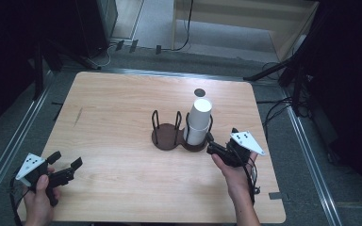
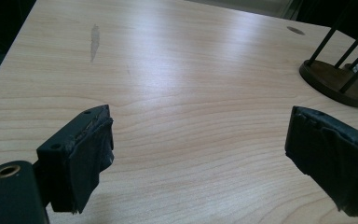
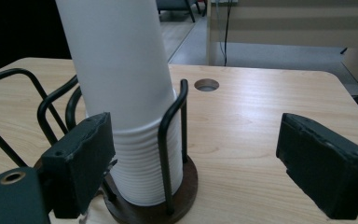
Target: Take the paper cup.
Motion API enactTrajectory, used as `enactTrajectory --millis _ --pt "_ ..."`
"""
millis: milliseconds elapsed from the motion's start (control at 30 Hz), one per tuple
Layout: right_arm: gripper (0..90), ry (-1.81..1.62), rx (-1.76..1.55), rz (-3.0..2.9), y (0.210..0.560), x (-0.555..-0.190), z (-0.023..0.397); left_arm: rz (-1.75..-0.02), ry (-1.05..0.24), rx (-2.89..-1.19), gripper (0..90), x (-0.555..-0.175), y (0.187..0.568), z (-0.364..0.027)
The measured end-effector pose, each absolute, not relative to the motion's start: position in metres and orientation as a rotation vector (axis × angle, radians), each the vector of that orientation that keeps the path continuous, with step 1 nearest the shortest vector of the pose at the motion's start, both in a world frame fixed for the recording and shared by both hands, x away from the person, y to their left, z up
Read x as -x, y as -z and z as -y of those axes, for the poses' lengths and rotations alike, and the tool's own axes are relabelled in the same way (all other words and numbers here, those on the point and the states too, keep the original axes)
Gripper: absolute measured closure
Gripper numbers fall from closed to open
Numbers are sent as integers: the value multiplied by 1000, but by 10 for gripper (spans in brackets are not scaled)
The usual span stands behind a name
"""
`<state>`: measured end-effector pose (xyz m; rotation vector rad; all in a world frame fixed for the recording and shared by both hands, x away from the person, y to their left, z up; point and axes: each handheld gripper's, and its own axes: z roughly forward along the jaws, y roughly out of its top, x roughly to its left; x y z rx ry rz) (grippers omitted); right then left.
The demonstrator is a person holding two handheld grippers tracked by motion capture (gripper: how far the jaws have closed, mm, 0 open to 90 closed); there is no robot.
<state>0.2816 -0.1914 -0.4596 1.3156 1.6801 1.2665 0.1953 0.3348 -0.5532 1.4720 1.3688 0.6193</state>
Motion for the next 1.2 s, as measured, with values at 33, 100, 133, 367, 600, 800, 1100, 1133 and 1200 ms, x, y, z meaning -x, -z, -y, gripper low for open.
enactTrajectory --millis 33,100,133,367,600,800,1100,1133,1200 --pt "109 -1269 -1317 -1680 459 -282 190 -1368 -620 -1471 82 -195 553 -335" --pt "110 -1275 -1306 -1684 457 -284 186 -1369 -619 -1471 82 -195 553 -335" --pt "109 -1275 -1308 -1685 456 -285 184 -1368 -620 -1471 82 -195 553 -335" --pt "110 -1285 -1279 -1700 449 -290 170 -1367 -619 -1472 82 -195 553 -335" --pt "110 -1293 -1265 -1707 443 -298 159 -1366 -618 -1473 82 -195 553 -335" --pt "113 -1299 -1268 -1715 441 -305 151 -1366 -617 -1473 82 -195 553 -335" --pt "117 -1283 -1292 -1732 445 -320 138 -1366 -616 -1472 82 -196 553 -335" --pt "117 -1279 -1295 -1732 445 -322 137 -1366 -615 -1470 82 -196 553 -335" --pt "119 -1277 -1299 -1731 446 -324 135 -1366 -614 -1471 82 -196 553 -335"
